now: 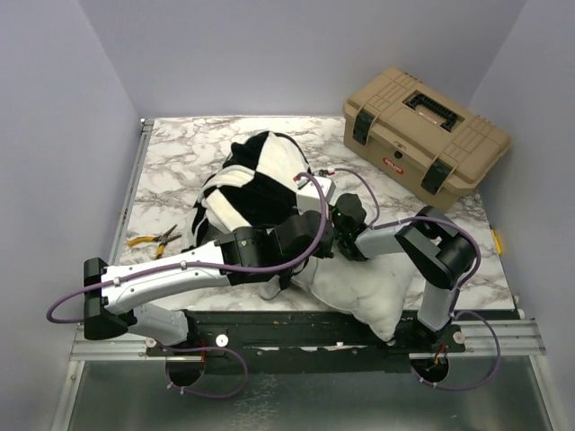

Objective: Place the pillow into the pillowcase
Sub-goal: Stuff the pillow into the pillowcase.

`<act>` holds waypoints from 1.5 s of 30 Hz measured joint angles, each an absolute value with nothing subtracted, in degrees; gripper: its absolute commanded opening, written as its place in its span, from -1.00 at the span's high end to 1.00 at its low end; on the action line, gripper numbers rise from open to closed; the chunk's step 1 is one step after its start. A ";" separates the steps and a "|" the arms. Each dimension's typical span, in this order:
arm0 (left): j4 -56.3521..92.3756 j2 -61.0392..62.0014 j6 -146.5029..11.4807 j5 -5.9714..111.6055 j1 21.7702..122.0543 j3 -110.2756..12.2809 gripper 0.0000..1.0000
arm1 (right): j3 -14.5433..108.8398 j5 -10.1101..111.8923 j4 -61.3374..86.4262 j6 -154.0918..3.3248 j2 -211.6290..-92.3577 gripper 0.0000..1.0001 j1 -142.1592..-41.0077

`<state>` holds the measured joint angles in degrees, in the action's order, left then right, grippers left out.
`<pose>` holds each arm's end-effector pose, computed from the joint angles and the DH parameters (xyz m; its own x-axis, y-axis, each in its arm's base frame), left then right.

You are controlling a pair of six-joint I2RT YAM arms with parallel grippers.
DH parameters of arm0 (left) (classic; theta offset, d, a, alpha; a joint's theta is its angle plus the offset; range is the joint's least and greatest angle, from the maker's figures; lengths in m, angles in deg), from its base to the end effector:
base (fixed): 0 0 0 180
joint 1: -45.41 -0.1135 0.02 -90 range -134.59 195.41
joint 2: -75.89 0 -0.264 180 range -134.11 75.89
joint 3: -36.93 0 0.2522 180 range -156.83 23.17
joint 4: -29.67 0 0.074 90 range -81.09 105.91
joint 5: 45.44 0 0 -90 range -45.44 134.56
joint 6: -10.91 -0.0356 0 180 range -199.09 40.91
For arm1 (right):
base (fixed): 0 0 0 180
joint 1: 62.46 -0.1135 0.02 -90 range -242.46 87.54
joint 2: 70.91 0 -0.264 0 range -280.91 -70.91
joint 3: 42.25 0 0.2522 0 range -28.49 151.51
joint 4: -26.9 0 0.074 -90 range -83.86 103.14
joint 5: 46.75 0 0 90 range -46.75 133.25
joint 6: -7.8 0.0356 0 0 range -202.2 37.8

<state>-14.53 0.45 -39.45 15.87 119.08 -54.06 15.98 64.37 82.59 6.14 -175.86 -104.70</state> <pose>0.0976 -0.2725 0.3862 -0.5653 -0.0610 -0.8226 0.4711 0.7948 -0.3826 0.2630 0.2561 0.2017 -0.8869 0.4542 -0.0848 -0.1412 -0.0917 0.9857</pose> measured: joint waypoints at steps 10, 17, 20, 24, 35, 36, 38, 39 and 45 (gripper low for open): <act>-11.34 3.51 -28.96 4.83 126.36 -36.60 1.00 | 14.71 66.10 86.98 10.79 -178.48 1.00 -99.91; -11.42 8.29 -28.94 1.36 128.31 -37.47 1.00 | 15.44 67.22 72.69 2.88 -169.04 1.00 -98.68; -11.42 7.57 -33.55 1.33 128.70 -42.98 1.00 | 19.41 68.46 63.55 -4.11 -162.68 1.00 -97.31; -8.80 6.44 -38.14 1.38 128.94 -47.61 0.80 | 25.77 68.07 52.49 -10.98 -155.29 1.00 -96.19; -9.41 5.02 -37.64 5.46 132.48 -41.99 -0.76 | 18.67 61.82 47.49 -10.80 -151.58 1.00 -93.20; -10.51 5.67 -36.98 5.40 132.41 -41.93 -0.80 | 18.10 61.03 46.61 -11.17 -151.47 1.00 -92.83; -12.50 9.02 -35.87 5.09 131.61 -41.80 -0.87 | 17.03 60.18 44.56 -11.81 -151.07 1.00 -92.48; -13.59 12.08 -35.13 4.85 130.62 -41.54 -0.90 | 16.77 60.13 43.38 -12.11 -150.90 1.00 -92.43; -15.01 31.09 -30.12 1.40 119.54 -37.27 -0.90 | 16.70 60.66 44.93 -12.62 -151.68 1.00 -92.37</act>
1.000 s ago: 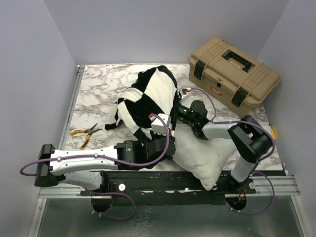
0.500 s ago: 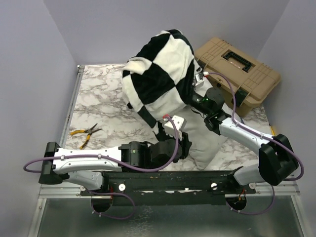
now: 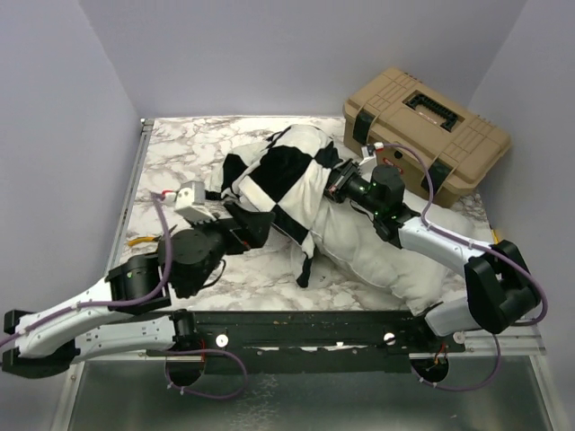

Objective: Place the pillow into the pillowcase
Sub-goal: Stuff the pillow into the pillowcase.

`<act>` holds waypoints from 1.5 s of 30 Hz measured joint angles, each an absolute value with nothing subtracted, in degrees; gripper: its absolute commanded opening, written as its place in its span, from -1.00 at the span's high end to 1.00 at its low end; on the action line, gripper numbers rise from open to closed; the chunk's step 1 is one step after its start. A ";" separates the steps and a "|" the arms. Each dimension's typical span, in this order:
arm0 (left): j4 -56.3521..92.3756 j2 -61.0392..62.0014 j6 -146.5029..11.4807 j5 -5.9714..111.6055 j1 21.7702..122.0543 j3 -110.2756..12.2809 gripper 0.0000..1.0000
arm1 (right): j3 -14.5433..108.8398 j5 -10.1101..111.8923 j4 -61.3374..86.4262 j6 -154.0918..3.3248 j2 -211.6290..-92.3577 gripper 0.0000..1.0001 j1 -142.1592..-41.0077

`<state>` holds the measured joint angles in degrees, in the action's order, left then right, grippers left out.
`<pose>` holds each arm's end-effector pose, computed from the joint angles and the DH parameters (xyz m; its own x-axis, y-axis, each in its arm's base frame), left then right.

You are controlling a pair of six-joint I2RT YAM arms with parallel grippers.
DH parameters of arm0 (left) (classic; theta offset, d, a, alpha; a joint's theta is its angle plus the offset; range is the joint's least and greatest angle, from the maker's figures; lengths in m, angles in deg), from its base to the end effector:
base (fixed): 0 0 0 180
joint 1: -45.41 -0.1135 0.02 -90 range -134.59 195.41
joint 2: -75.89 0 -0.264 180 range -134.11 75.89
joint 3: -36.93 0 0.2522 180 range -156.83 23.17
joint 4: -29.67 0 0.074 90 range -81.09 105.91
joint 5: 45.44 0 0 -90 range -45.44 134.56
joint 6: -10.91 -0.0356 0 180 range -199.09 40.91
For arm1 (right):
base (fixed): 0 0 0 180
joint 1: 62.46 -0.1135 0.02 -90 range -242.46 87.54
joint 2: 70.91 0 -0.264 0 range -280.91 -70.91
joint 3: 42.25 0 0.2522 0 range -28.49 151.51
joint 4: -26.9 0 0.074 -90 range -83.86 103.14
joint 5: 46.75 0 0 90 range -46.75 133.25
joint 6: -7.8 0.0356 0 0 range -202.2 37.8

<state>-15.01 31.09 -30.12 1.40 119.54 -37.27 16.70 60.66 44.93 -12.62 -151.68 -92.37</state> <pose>0.0641 -0.1365 0.3970 -0.4405 -0.4629 -0.7692 0.2878 0.7388 -0.6094 0.2717 0.1686 0.2732 -0.7084 0.6241 -0.3296 -0.2026 0.2675 0.9420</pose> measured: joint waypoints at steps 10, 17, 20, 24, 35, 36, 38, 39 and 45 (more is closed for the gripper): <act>-12.32 31.57 -24.35 8.00 109.97 -25.23 -0.86 | 18.91 63.06 48.54 -11.65 -158.44 1.00 -92.15; -2.99 22.57 -23.32 24.39 93.75 -21.21 -0.28 | 20.00 64.18 48.95 -11.44 -158.92 1.00 -91.43; 4.05 20.01 -23.17 30.25 88.13 -18.65 0.26 | 20.16 64.62 49.50 -11.09 -159.42 1.00 -91.21; 12.25 17.28 -23.59 35.76 86.36 -16.62 1.00 | 21.14 65.21 50.66 -9.88 -161.08 1.00 -90.62; 21.62 25.67 -22.08 43.23 86.41 -8.03 1.00 | 25.71 66.12 52.06 -7.06 -164.45 1.00 -89.13; 22.37 26.28 -21.49 43.67 87.43 -7.29 1.00 | 25.91 66.12 52.10 -6.98 -164.45 1.00 -89.13; 22.94 26.15 -20.98 43.56 90.41 -6.59 1.00 | 26.01 66.12 52.45 -6.52 -164.49 1.00 -89.13; 23.18 25.36 -20.87 42.08 93.73 -6.41 1.00 | 26.01 66.15 52.73 -6.15 -164.60 1.00 -89.15; 22.69 17.58 -20.09 33.20 106.25 -6.91 1.00 | 25.99 67.22 53.63 -4.81 -165.63 1.00 -89.59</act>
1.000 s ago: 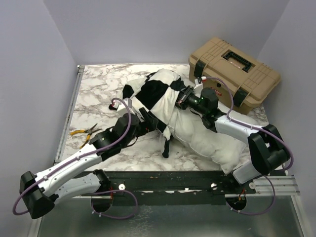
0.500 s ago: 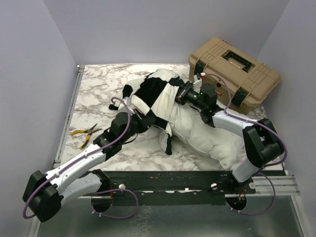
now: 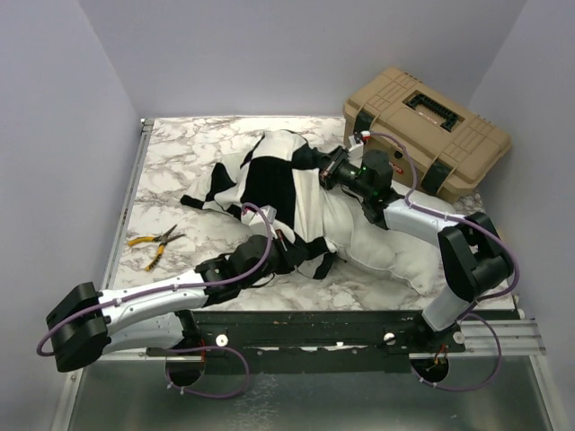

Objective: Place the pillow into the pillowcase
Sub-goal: Stuff the pillow into the pillowcase.

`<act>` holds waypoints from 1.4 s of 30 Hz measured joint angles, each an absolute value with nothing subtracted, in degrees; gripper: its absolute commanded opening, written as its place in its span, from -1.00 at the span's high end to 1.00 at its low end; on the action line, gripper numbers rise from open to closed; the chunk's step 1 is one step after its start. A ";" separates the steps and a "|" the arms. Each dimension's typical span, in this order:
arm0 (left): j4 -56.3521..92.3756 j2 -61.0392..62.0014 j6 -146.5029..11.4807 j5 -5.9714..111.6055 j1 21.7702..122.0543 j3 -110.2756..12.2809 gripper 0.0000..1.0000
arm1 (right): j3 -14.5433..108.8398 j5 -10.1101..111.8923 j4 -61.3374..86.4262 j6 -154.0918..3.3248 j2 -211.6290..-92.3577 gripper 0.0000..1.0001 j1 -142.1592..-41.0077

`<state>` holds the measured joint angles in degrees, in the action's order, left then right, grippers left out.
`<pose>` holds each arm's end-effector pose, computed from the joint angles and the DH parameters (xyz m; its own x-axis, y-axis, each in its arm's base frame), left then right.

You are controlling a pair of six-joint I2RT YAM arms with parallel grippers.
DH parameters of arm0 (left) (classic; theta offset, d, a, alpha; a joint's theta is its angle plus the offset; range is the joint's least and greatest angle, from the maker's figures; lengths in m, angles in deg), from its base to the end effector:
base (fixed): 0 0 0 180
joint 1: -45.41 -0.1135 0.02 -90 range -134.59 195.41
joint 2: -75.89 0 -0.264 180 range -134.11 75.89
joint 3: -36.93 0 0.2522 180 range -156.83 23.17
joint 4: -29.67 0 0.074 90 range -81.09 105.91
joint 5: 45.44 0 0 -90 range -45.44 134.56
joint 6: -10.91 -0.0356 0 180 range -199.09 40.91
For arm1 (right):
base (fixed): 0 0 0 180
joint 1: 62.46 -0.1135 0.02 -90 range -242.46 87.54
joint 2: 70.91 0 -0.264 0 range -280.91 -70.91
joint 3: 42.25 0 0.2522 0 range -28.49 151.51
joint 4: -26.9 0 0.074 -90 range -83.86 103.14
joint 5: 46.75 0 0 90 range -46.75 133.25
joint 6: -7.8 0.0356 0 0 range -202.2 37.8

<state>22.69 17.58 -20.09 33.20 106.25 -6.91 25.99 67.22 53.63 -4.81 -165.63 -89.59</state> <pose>0.1167 -0.1947 0.2353 -0.7491 -0.3822 -0.5411 0.2422 0.6022 -0.7607 0.3262 0.1834 0.2646 -0.7586 0.6133 -0.2200 -0.1737 0.1352 0.9755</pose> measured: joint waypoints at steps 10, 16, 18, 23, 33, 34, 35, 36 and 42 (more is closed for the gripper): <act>11.31 10.44 -21.79 28.35 110.80 -16.01 -0.04 | 25.99 68.02 52.47 -6.21 -165.56 1.00 -89.72; -7.62 8.29 -27.39 33.24 116.98 -35.92 -0.26 | 26.54 66.23 54.22 -6.43 -164.43 1.00 -88.70; -12.89 6.83 -28.79 32.85 116.98 -43.98 -0.26 | 26.52 66.19 54.29 -6.37 -164.17 1.00 -88.56; -23.38 -1.63 -33.16 25.55 116.79 -61.51 -0.41 | 25.38 66.19 54.88 -5.43 -163.75 1.00 -88.52; -43.20 -26.57 -42.08 -6.58 113.51 -84.99 -0.55 | 22.58 66.19 55.55 -2.67 -160.84 1.00 -88.52; -43.88 -27.24 -42.75 -9.05 112.87 -85.03 -0.55 | 22.50 66.19 55.53 -2.58 -160.78 1.00 -88.52; -44.30 -27.59 -43.72 -10.75 112.07 -85.03 -0.55 | 22.39 66.19 55.55 -2.47 -160.69 1.00 -88.52; -44.36 -27.68 -44.46 -12.15 111.50 -85.03 -0.55 | 22.30 66.19 55.53 -2.41 -160.60 1.00 -88.52; -37.85 -25.76 -50.99 -16.26 106.67 -81.23 -0.55 | 22.01 66.23 55.55 -2.10 -160.47 1.00 -88.54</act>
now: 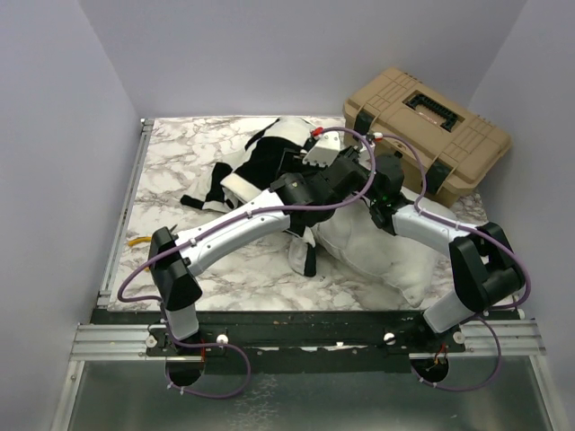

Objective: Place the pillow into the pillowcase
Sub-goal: Stuff the pillow into the pillowcase.

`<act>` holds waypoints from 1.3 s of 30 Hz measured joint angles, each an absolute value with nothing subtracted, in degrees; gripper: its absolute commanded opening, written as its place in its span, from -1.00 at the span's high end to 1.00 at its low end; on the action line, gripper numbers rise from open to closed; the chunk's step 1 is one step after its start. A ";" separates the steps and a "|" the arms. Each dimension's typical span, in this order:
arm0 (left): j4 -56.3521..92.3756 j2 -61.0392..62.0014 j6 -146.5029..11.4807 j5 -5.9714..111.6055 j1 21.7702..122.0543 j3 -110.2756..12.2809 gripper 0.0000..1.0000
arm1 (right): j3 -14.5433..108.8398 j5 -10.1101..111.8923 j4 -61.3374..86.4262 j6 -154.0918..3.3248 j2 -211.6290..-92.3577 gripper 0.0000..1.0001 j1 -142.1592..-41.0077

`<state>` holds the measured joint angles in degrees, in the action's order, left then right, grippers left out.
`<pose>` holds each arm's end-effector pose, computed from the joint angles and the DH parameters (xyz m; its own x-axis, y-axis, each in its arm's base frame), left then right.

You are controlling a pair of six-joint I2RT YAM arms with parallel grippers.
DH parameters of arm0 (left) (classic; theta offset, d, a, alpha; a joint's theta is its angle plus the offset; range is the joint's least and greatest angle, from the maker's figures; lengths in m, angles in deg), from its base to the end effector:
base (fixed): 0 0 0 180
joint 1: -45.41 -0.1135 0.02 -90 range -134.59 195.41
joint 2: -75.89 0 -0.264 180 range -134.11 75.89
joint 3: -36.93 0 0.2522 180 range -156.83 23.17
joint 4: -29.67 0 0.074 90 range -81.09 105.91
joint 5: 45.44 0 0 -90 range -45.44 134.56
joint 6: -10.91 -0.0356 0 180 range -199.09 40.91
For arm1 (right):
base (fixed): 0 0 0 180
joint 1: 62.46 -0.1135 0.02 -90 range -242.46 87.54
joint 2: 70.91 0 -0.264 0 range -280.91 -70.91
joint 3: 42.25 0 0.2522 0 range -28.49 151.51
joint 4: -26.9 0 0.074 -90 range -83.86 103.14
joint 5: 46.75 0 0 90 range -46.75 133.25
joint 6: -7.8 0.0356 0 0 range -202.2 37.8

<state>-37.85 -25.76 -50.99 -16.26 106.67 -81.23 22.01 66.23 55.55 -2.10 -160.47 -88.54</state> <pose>0.2064 -0.3117 0.3727 -0.4066 0.2639 -0.8747 -0.0319 0.9527 0.3023 0.3106 0.1675 0.2760 -0.7345 0.6502 -0.1941 -0.1815 0.0874 0.9795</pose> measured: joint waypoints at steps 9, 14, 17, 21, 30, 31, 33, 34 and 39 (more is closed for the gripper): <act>-29.00 -27.24 -60.37 -12.70 102.91 -80.24 0.29 | 21.75 66.04 56.27 -1.21 -160.47 1.00 -88.15; -26.51 -28.97 -62.29 -9.66 102.01 -80.53 1.00 | 21.73 66.04 56.27 -1.23 -160.47 1.00 -88.17; -26.22 -28.53 -63.36 -7.37 101.84 -80.68 1.00 | 21.73 66.04 56.34 -1.21 -160.47 1.00 -88.08; -25.15 -25.26 -65.16 -0.15 101.71 -79.83 1.00 | 21.73 66.12 56.95 -1.12 -160.47 1.00 -87.89; -8.76 -4.49 -63.82 22.53 102.86 -59.74 1.00 | 21.71 69.34 59.23 -0.51 -160.49 1.00 -88.46; -6.51 -2.26 -63.36 24.41 102.89 -56.99 1.00 | 21.66 69.73 59.75 -0.31 -160.49 1.00 -88.74; -4.32 0.14 -62.73 26.91 102.97 -53.12 1.00 | 21.29 70.41 60.65 -0.07 -160.52 1.00 -89.46; -3.36 0.95 -62.47 27.74 103.17 -51.39 1.00 | 20.90 70.69 61.19 -0.05 -160.62 1.00 -89.92; -0.45 2.70 -61.62 28.92 105.73 -42.85 1.00 | 17.16 71.87 63.33 -0.46 -162.66 1.00 -93.94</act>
<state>-0.45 2.70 -61.62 28.92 105.73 -42.85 17.16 71.87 63.33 -0.46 -162.66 -93.94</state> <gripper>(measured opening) 0.016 0.013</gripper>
